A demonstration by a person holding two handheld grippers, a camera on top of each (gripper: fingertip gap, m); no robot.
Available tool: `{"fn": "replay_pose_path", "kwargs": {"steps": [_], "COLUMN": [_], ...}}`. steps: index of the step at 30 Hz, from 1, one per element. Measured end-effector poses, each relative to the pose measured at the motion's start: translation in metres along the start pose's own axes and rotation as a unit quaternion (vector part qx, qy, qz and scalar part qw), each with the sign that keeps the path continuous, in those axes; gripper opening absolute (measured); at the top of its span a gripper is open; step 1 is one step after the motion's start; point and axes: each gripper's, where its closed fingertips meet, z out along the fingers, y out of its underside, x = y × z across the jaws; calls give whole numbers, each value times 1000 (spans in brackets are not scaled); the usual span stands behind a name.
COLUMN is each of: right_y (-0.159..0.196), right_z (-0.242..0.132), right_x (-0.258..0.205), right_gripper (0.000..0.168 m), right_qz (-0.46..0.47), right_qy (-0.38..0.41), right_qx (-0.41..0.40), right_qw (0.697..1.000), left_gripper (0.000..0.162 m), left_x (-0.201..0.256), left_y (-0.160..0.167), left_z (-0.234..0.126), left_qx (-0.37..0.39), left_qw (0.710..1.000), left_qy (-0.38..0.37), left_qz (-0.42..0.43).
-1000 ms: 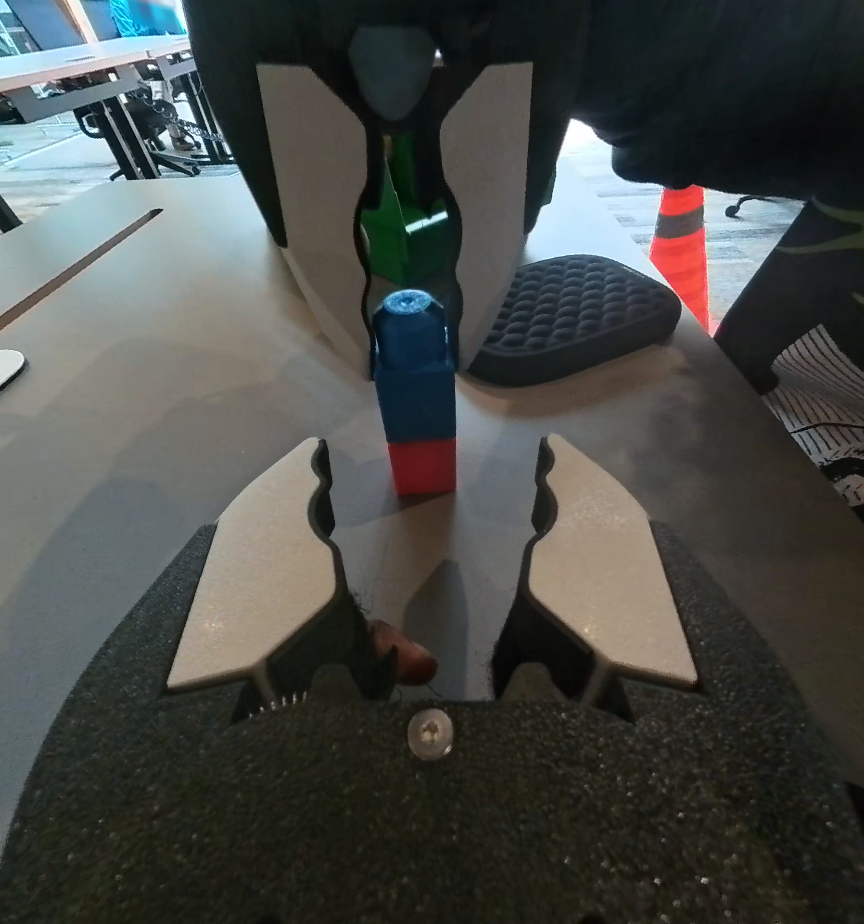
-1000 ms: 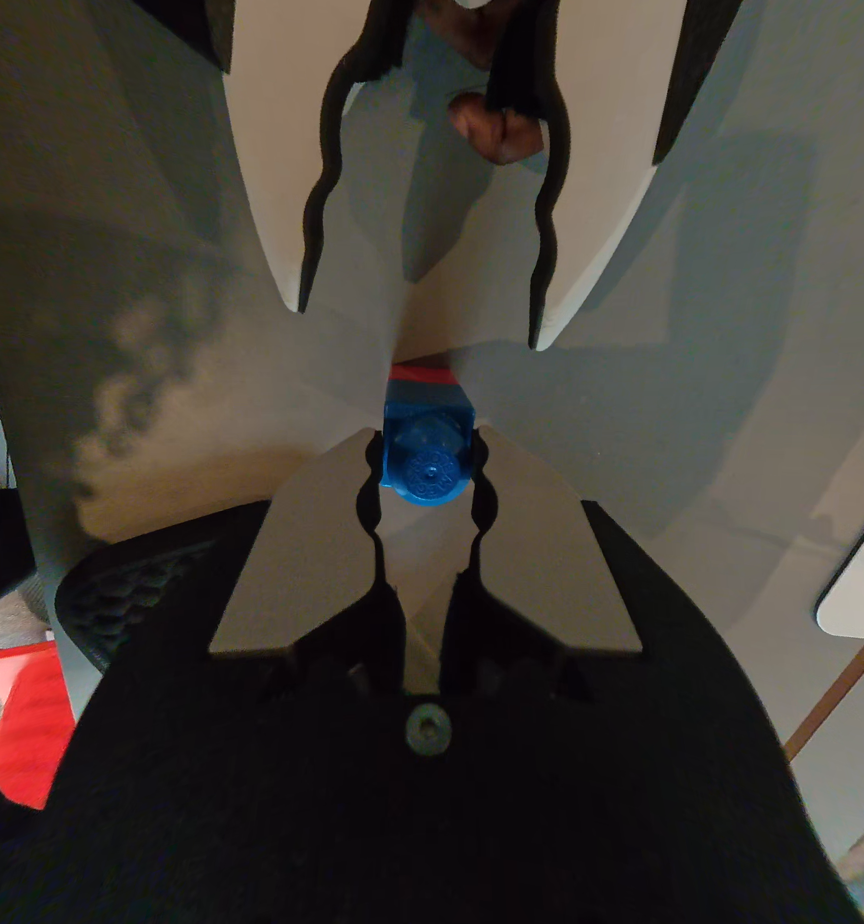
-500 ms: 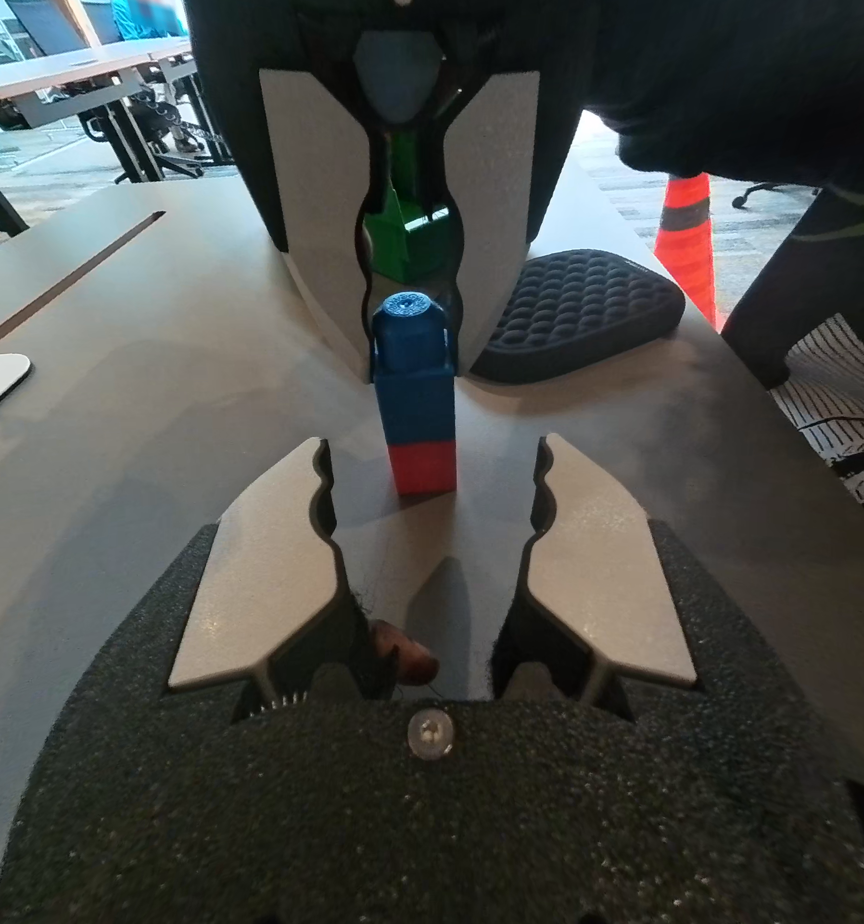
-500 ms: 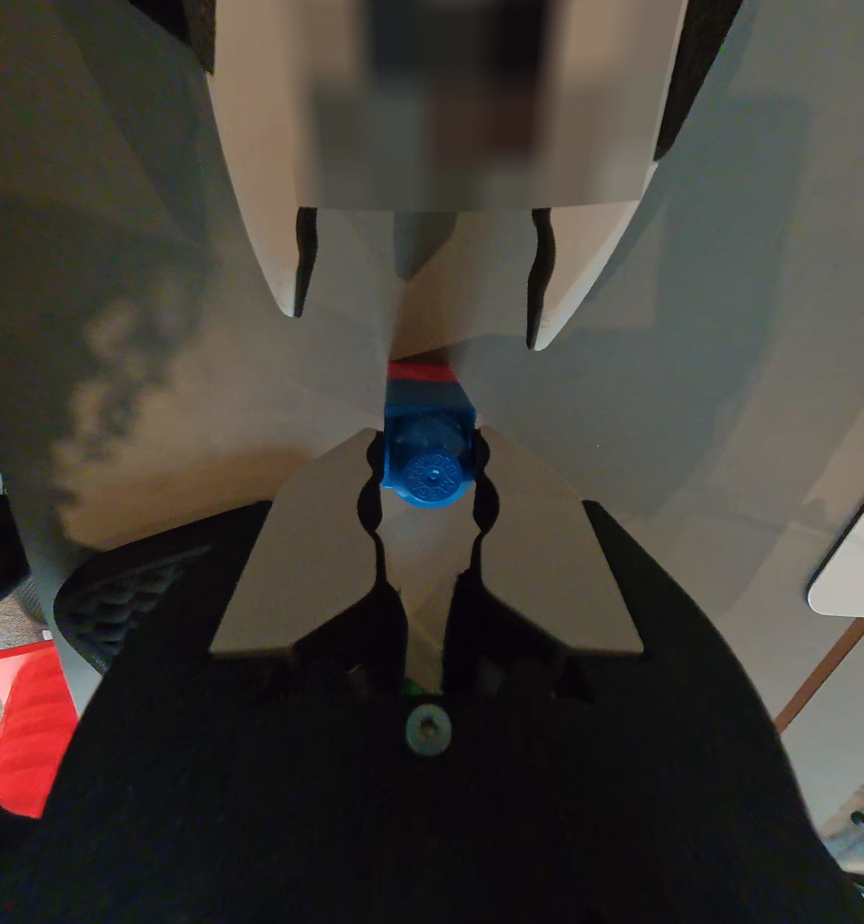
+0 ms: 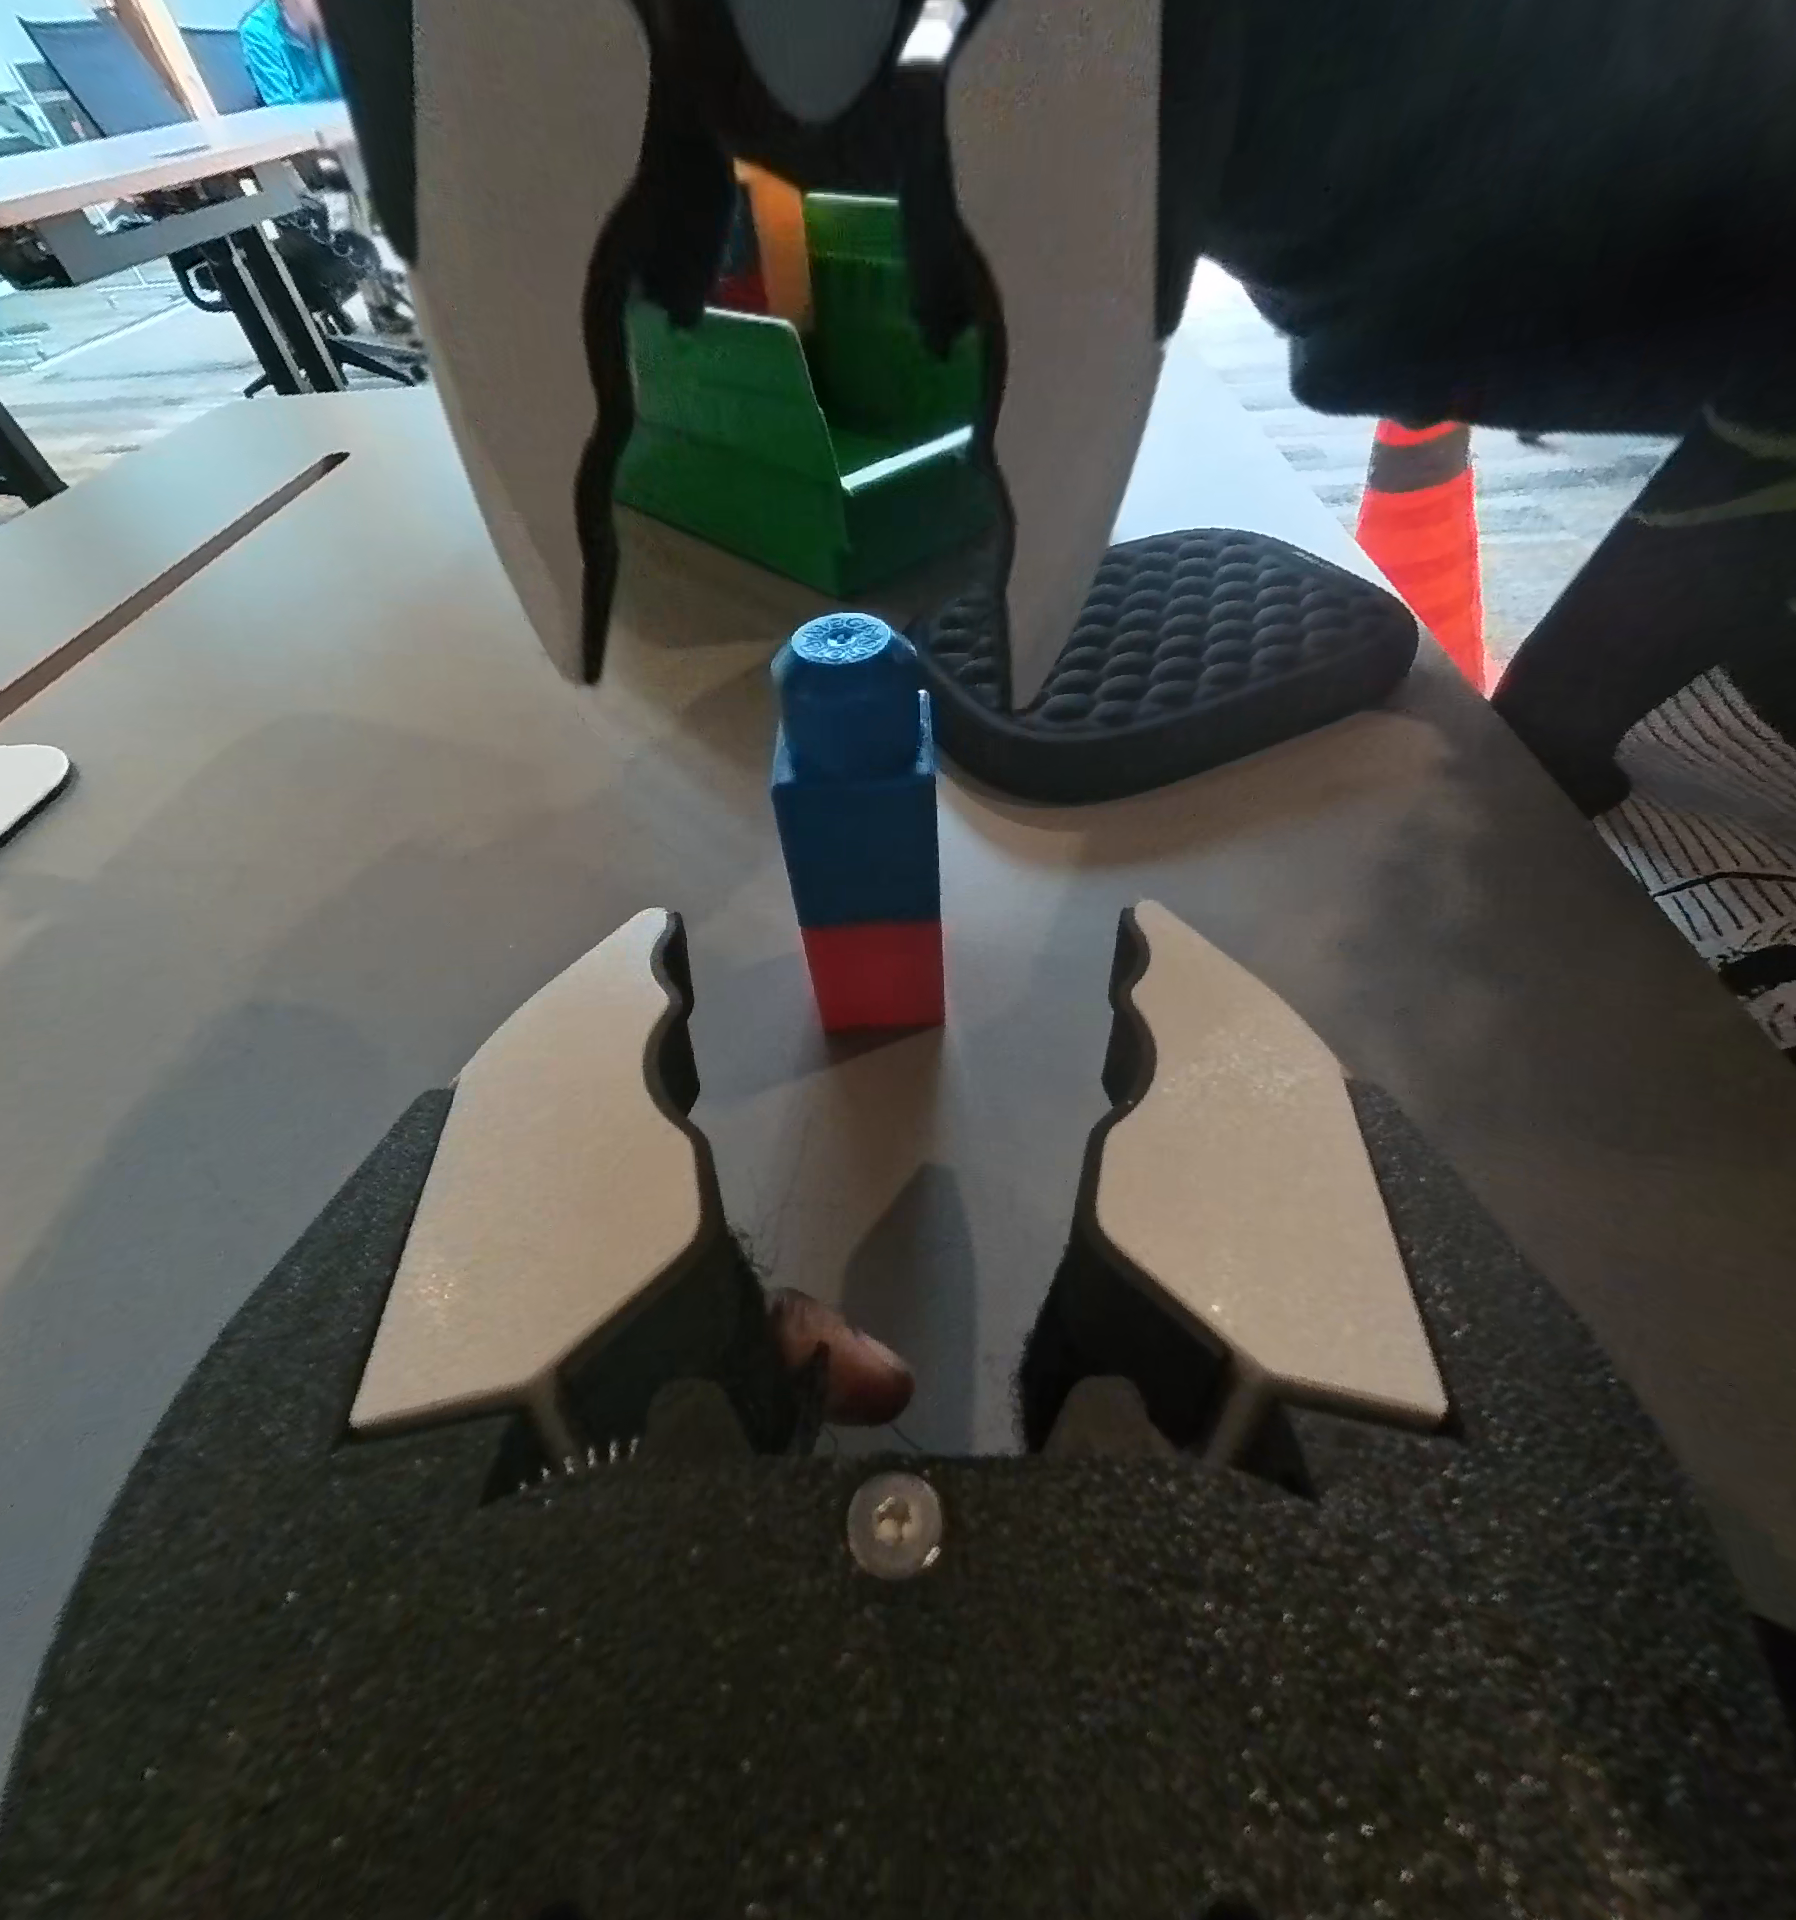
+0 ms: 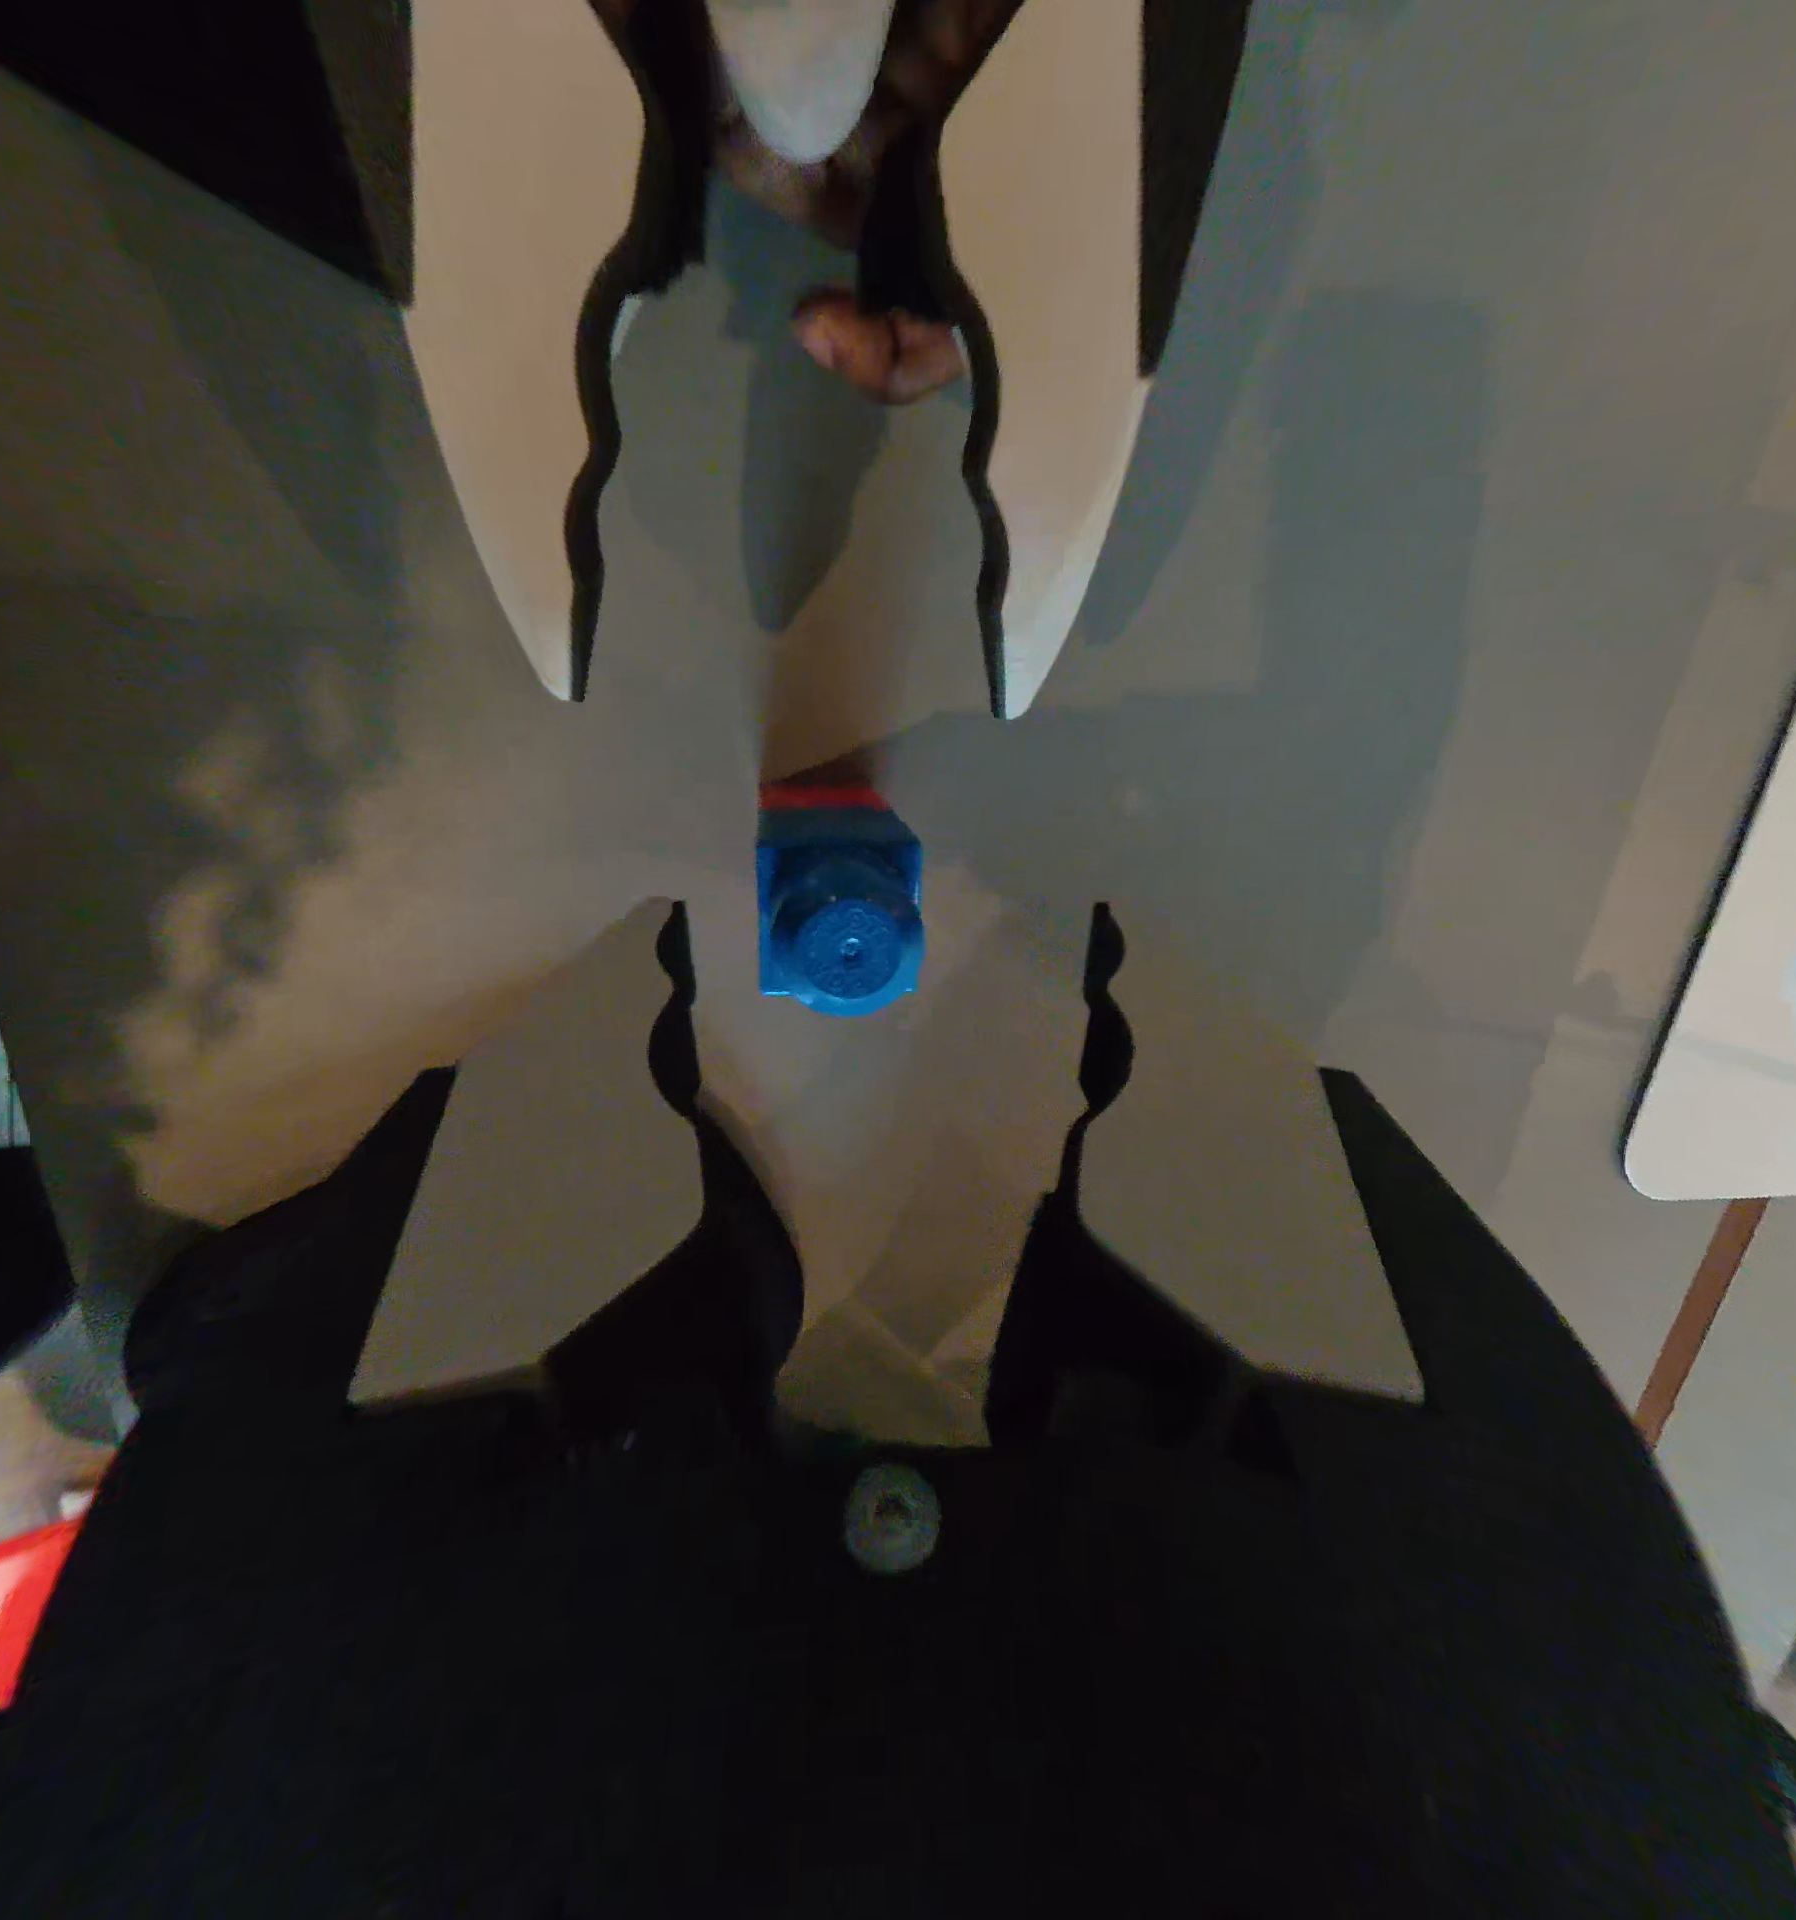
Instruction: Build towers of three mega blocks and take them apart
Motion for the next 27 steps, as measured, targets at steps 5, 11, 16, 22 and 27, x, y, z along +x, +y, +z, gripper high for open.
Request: {"fn": "replay_pose_path", "kwargs": {"steps": [5, 11, 16, 22, 27], "right_y": [-7, 11, 36, 51, 56], "right_z": [-29, -57, -61, -36, -39], "right_x": [-5, -5, -19, -33, -31], "right_gripper": [87, 84, 85, 84, 82], "right_qz": [46, 128, 180, 213, 228], "right_qy": [48, 156, 208, 196, 208], "right_qx": [142, 370, 463, 496, 511], "right_qw": [988, 907, 842, 818, 803], "left_gripper": [77, 77, 76, 73, 72], "left_x": [-1, -1, -2, -7, -9], "left_y": [-1, -1, -1, -9, -12], "left_z": [-1, 0, 0, -7, -12], "left_qx": [2, 1, 3, 38, 45], "left_qw": [1000, 1000, 1000, 999, 998], "left_qy": [-2, -7, -11, -26, -37], "left_qz": [-1, 4, 0, -8, -5]}}
